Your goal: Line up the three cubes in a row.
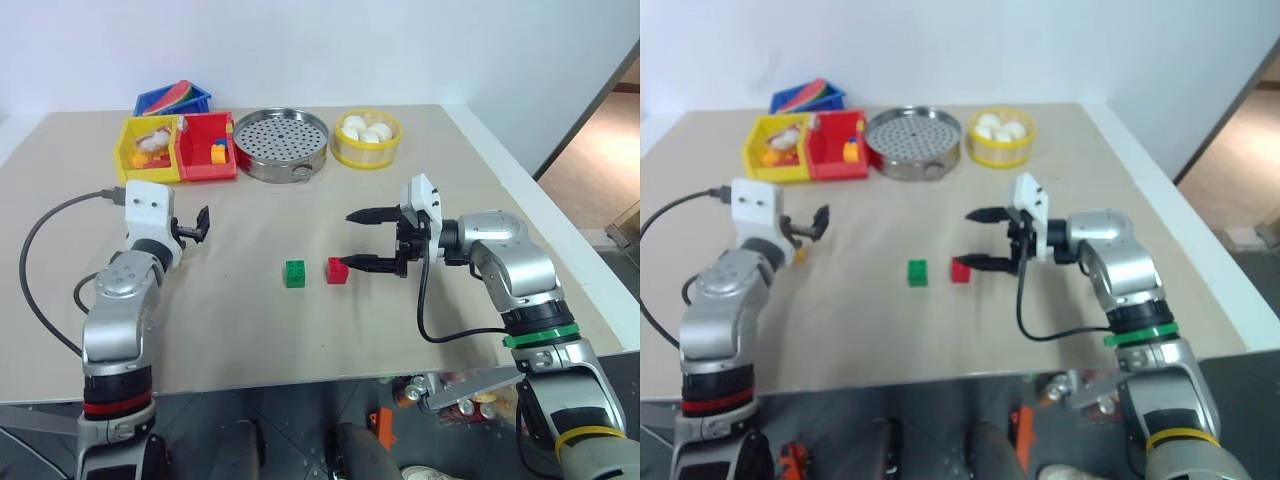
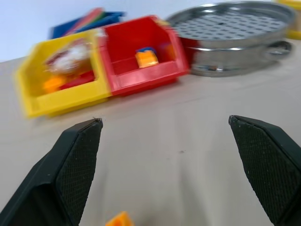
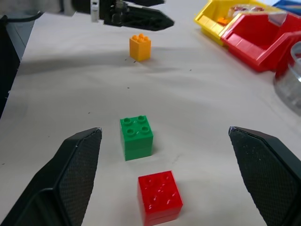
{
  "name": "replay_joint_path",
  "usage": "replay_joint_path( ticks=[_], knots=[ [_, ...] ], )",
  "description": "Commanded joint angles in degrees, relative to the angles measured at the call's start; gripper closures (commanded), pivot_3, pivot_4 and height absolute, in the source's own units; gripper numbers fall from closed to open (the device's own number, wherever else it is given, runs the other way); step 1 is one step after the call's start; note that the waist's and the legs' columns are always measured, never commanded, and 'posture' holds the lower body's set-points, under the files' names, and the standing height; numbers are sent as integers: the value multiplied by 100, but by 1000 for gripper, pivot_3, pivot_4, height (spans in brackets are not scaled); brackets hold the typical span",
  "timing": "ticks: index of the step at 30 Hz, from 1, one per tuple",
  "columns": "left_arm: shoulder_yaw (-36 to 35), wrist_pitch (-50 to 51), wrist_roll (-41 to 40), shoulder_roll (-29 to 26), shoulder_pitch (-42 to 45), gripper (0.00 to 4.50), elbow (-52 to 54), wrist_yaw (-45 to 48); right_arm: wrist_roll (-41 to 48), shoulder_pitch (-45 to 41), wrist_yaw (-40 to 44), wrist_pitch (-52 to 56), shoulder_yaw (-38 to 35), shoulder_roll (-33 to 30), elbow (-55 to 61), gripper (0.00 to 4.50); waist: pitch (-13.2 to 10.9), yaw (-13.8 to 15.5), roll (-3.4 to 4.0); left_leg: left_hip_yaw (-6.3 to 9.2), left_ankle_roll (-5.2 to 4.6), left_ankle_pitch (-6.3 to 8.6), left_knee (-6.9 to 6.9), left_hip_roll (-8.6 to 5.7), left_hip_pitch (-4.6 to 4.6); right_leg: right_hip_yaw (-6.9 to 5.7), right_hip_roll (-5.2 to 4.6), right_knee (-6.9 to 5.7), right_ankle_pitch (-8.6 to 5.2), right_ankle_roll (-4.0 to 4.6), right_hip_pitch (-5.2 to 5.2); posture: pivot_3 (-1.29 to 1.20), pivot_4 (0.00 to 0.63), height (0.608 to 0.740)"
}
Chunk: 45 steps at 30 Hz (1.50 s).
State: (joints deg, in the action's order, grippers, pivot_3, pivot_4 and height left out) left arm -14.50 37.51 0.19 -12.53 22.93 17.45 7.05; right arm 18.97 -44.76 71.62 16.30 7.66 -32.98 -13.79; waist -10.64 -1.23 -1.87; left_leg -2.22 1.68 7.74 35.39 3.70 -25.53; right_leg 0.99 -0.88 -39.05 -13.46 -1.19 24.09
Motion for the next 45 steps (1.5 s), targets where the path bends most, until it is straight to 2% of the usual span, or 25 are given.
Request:
replay_joint_path(
  ticks=[1, 6, 13, 30, 31, 32, 34, 35, 40, 45],
  knots=[
    [-35, -51, 221, 241, -99, 49, 480, -643, -38, -196, 115, -155, -51, 0, -64, 0, 0, 0, -1, 0, -2, -1, 0, 0, 0, 0, 0, 0, 2, 1, 0, 0, 150, 740],
    [-323, 70, 229, 741, -208, 49, 496, -1389, -103, -173, 178, -187, -53, 3, -79, 0, 1, 0, -1, 0, -3, -2, 2, -1, 0, 3, 1, 1, 6, 1, 0, 0, 150, 740],
    [-578, 142, -17, 905, -121, 49, 40, -1666, -120, -123, 194, -167, -64, 3, -40, 0, 0, -1, -3, 2, -3, -2, 1, -1, 0, 4, 5, 1, 6, 2, 2, 0, 150, 740],
    [-449, 275, -239, 922, -67, 49, -564, -1697, -203, 58, 145, -207, -105, -44, 90, 0, 1, 0, -4, 1, -2, -1, 1, -2, -2, 4, 4, 5, 6, 1, 3, 0, 150, 740],
    [-447, 289, -267, 926, -60, 434, -590, -1689, -208, 62, 146, -215, -105, -44, 86, 0, 1, 0, -5, 0, -2, -1, 1, -2, -2, 4, 3, 5, 6, 1, 3, 0, 150, 740],
    [-451, 302, -286, 931, -51, 567, -616, -1702, -211, 61, 147, -221, -105, -41, 80, 0, 1, 0, -5, 1, -2, -1, 1, -2, -2, 4, 3, 5, 6, 1, 3, 0, 150, 740],
    [-486, 315, -338, 943, -40, 1182, -657, -1740, -215, 59, 148, -234, -105, -37, 75, 0, 1, -1, -5, 1, -2, -1, 1, -2, -2, 4, 4, 5, 6, 1, 3, 0, 150, 740],
    [-502, 326, -358, 937, -35, 1615, -679, -1758, -217, 57, 149, -243, -103, -36, 70, 0, 0, -1, -5, 1, -2, -1, 1, -2, -2, 4, 4, 5, 6, 1, 3, 0, 150, 740],
    [-664, 446, -482, 887, -22, 3213, -802, -1827, -230, 38, 154, -283, -93, -26, 37, 0, 0, -1, -5, 1, -1, -1, 0, -2, -2, 4, 4, 6, 6, 2, 3, 0, 150, 740],
    [-666, 469, -673, 661, -72, 3212, -899, -1568, -251, 28, 158, -323, -82, -22, 14, 0, 0, -2, -5, 2, -1, -1, 0, -2, -1, 3, 5, 6, 6, 4, 3, 0, 150, 740]
  ],
)
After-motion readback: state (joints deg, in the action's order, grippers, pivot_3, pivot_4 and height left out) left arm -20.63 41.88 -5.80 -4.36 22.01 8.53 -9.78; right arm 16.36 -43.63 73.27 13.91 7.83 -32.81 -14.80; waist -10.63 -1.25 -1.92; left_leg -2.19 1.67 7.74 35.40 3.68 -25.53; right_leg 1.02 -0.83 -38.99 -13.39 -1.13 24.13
